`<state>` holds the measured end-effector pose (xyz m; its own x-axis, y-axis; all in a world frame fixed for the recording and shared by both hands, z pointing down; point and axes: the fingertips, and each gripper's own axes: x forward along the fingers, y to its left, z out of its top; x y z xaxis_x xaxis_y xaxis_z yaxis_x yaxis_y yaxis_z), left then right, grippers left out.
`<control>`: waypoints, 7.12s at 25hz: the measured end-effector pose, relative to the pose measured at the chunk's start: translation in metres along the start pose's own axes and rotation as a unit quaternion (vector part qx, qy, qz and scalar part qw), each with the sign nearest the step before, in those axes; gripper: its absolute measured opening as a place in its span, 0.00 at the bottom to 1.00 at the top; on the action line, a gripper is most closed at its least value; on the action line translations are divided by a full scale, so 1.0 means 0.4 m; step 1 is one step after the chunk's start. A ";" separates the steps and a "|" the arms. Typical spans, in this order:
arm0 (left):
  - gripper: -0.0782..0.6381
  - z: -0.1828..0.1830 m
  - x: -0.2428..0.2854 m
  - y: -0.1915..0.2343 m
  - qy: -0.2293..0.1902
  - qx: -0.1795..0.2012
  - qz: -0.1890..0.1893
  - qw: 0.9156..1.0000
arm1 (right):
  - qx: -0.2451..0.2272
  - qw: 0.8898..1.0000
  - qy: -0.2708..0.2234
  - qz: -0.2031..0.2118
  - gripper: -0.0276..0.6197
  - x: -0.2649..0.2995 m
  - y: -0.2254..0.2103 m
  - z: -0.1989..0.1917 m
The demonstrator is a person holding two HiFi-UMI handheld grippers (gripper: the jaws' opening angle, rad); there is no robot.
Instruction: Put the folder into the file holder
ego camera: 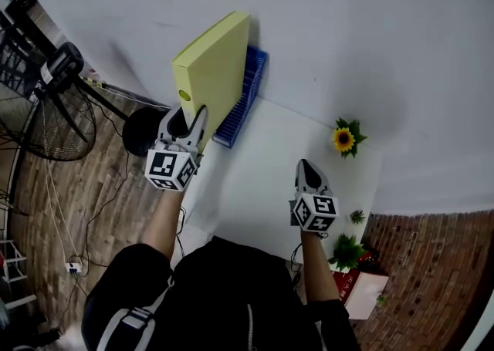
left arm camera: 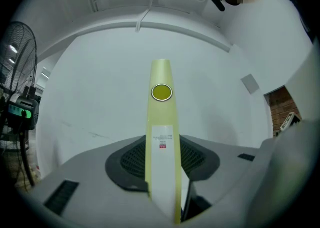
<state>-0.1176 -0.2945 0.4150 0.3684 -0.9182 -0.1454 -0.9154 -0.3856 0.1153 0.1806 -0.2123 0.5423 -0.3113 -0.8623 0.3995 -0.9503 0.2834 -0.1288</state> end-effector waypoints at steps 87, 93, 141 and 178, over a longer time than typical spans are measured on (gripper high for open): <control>0.33 -0.130 0.126 -0.019 0.038 0.027 0.027 0.999 | 0.025 0.999 0.031 -0.035 0.05 -0.052 -0.090 -0.092; 0.33 -0.172 0.135 -0.019 0.050 0.033 0.028 0.998 | 0.025 0.998 0.033 -0.043 0.05 -0.059 -0.103 -0.093; 0.36 -0.469 0.149 0.000 0.131 0.045 0.062 0.988 | 0.042 0.996 0.056 -0.059 0.05 -0.061 -0.132 -0.137; 0.17 -0.349 -0.109 -0.048 0.226 0.024 -0.055 0.972 | -0.010 1.000 -0.021 0.016 0.05 -0.030 0.076 -0.021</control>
<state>-0.0934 -0.2599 0.5561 0.4889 -0.8215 0.2933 -0.8686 -0.4897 0.0764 0.1556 -0.1900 0.5412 -0.3417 -0.8694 0.3569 -0.9398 0.3187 -0.1235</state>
